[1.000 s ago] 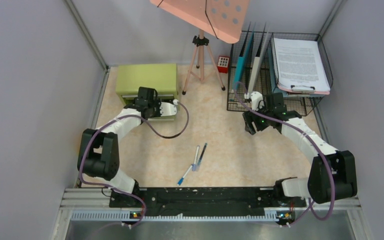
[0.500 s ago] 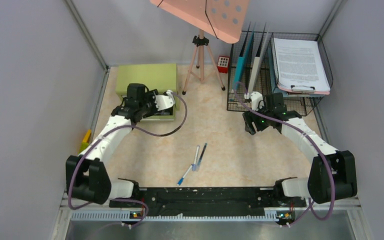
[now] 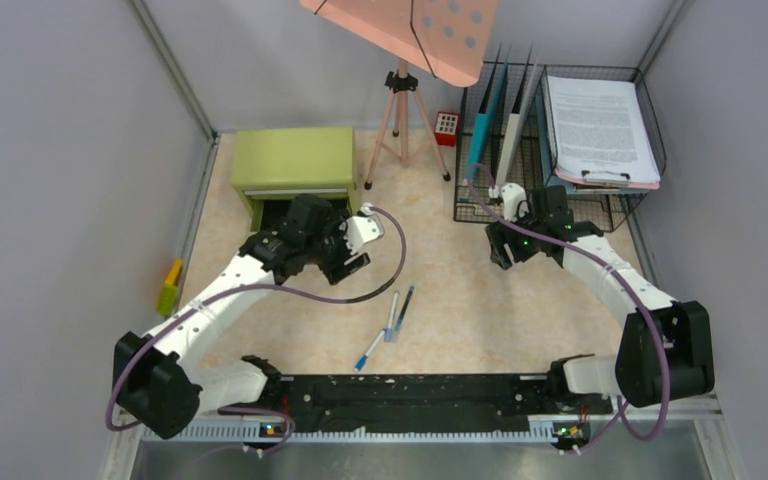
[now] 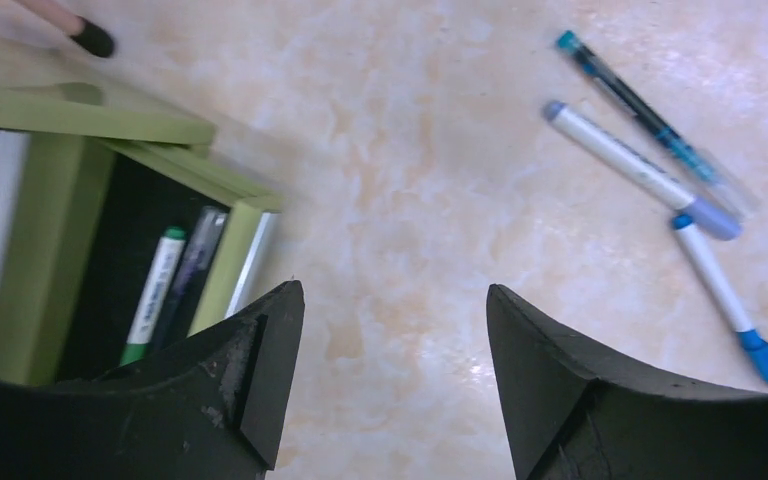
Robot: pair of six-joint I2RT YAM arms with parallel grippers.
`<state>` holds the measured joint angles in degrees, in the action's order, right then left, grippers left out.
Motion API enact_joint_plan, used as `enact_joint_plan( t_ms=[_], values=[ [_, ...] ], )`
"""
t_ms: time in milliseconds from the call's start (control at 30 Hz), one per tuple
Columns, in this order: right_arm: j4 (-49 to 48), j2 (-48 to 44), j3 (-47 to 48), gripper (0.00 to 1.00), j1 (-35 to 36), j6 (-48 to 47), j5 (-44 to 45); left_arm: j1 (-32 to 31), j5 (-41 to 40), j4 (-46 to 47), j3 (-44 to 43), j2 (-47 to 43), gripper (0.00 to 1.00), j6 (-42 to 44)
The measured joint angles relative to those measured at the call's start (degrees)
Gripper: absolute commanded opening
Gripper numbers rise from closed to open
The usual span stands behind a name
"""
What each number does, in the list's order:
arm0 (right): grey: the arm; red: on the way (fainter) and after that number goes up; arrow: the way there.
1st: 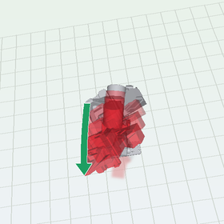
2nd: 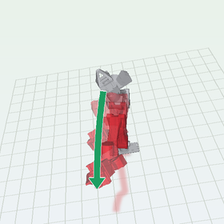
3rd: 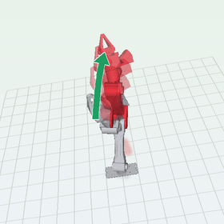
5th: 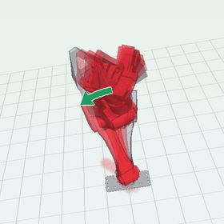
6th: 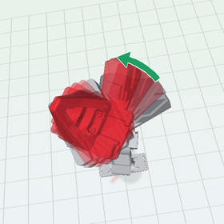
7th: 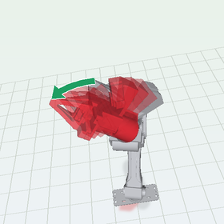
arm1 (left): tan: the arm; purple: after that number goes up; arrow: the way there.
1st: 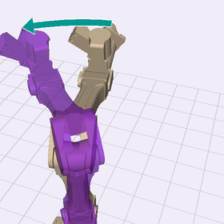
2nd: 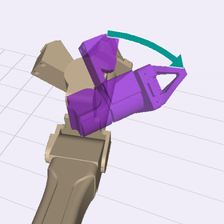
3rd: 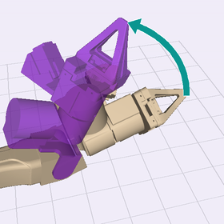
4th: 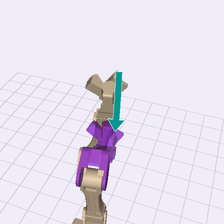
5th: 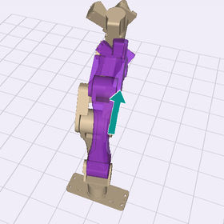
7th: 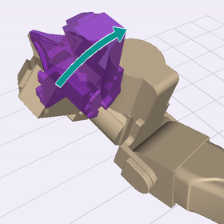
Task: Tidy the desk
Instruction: Pick up the stationery from the corner of the board.
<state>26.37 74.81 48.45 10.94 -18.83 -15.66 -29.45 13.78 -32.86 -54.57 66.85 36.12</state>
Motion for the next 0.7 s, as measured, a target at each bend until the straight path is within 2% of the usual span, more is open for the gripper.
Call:
enact_joint_plan(
  t_ms=[300, 533, 700],
  values=[
    [-0.15, 0.0, 0.0, 0.66, -0.04, 0.0, 0.76, -7.45, 1.97, -0.44, 1.49, 7.21, 0.73, -10.67],
    [-0.15, 0.0, 0.0, 0.66, -0.24, -0.02, 1.01, -8.07, 2.36, -1.03, 0.2, 16.98, 0.64, -16.61],
    [-0.17, 0.0, 0.0, 0.66, -0.24, -0.04, 1.01, -8.61, 4.35, -3.43, -2.56, 21.7, 0.63, -17.77]
  ],
)
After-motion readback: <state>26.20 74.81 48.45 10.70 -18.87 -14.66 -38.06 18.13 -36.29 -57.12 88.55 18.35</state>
